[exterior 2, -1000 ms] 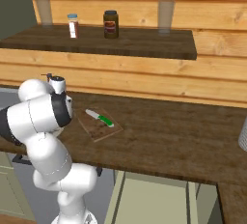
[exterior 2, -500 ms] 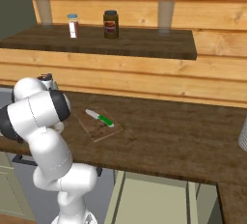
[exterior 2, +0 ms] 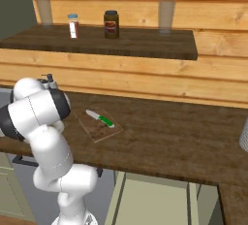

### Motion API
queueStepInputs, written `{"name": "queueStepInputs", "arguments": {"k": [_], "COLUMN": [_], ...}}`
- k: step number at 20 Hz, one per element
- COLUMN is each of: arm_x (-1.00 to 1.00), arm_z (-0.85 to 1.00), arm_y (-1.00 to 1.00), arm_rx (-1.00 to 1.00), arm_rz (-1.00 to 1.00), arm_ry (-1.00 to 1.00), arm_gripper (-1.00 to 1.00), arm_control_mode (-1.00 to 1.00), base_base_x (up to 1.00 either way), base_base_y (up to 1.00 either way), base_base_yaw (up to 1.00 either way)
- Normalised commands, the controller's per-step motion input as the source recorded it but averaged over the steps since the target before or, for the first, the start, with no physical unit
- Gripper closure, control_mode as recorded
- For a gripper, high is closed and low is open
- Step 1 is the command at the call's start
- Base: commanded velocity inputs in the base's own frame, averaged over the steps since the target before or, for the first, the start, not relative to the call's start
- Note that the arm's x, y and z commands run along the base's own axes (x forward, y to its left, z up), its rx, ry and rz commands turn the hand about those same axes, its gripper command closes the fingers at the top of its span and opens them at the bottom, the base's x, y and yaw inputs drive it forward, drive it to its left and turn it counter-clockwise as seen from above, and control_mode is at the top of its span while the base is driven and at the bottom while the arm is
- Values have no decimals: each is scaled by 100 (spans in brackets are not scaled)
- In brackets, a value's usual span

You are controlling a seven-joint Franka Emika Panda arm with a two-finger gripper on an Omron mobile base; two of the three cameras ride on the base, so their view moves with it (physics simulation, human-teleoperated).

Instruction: Pick up the knife from the drawer and place it on the cutting board. Then place the meat from the plate to the cutting board.

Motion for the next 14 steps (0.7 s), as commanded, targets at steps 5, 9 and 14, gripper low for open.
{"name": "queueStepInputs", "arguments": {"k": [5,9,14], "arm_x": [-15,-4,3], "arm_z": [-5,-26,-4], "arm_y": [0,0,-3], "arm_rx": [0,0,0], "arm_rz": [-2,-1,-1], "arm_ry": [0,0,0], "arm_gripper": [-100,-100,-100], "arm_control_mode": [-100,-100,-100], "base_base_x": [0,0,0], "base_base_y": [0,0,0], "base_base_yaw": [0,0,0]}}
